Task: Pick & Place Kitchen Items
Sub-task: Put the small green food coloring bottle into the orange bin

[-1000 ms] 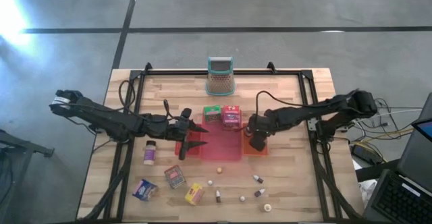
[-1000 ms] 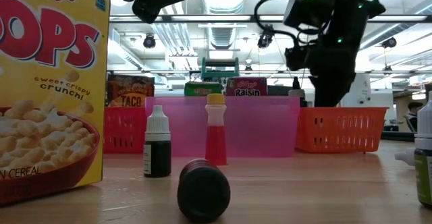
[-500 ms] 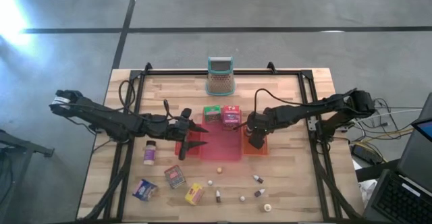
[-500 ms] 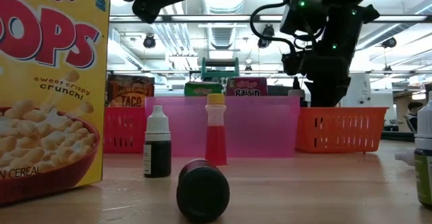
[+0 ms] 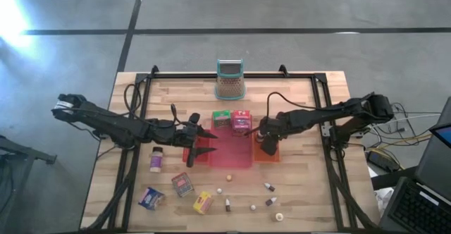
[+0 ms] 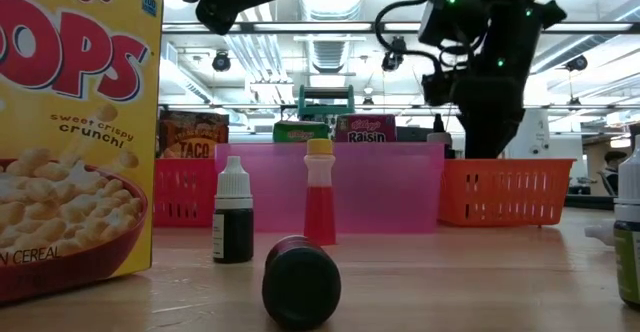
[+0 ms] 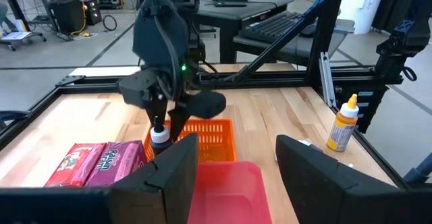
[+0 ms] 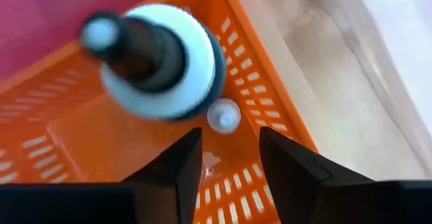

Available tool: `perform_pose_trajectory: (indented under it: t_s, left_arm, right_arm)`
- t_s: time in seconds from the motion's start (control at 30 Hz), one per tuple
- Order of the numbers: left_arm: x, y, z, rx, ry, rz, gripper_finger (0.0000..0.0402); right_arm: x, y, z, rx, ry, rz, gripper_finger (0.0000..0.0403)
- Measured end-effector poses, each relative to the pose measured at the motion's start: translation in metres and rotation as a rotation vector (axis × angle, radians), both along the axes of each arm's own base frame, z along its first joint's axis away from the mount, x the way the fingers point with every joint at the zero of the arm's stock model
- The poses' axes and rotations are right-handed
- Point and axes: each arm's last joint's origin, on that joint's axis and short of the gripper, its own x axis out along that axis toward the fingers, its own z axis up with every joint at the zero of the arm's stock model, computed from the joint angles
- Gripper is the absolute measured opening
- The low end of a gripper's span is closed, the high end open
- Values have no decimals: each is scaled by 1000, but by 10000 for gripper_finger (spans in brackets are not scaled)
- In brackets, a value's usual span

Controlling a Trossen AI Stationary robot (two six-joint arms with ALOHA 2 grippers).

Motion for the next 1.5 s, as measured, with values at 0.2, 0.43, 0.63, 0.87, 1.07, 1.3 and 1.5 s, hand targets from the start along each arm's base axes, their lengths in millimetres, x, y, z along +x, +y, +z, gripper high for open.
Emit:
perform_pose_trajectory:
  t_s: [0.2, 0.43, 0.63, 0.87, 1.07, 1.3, 1.5]
  left_arm:
    - [0, 0, 0, 0, 2, 0, 204]
    - [0, 0, -1, 1, 5, 0, 204]
    - [0, 0, -1, 1, 5, 0, 204]
    - [0, 0, -1, 2, 8, 0, 204]
    - [0, 0, -1, 2, 8, 0, 204]
    - [0, 0, -1, 3, 11, 0, 204]
    - [0, 0, -1, 3, 12, 0, 204]
  right_arm:
    - [-4, 7, 30, 0, -86, 23, 153]
    - [-9, 19, 72, 8, -245, 74, 129]
    - [-15, 31, 102, 10, -353, 147, 99]
    - [-15, 47, 121, 17, -421, 226, 65]
    - [-1, 77, 125, 22, -506, 366, 50]
    - [16, 115, 121, 42, -475, 477, 55]
    - [38, 154, 109, -7, -365, 649, 79]
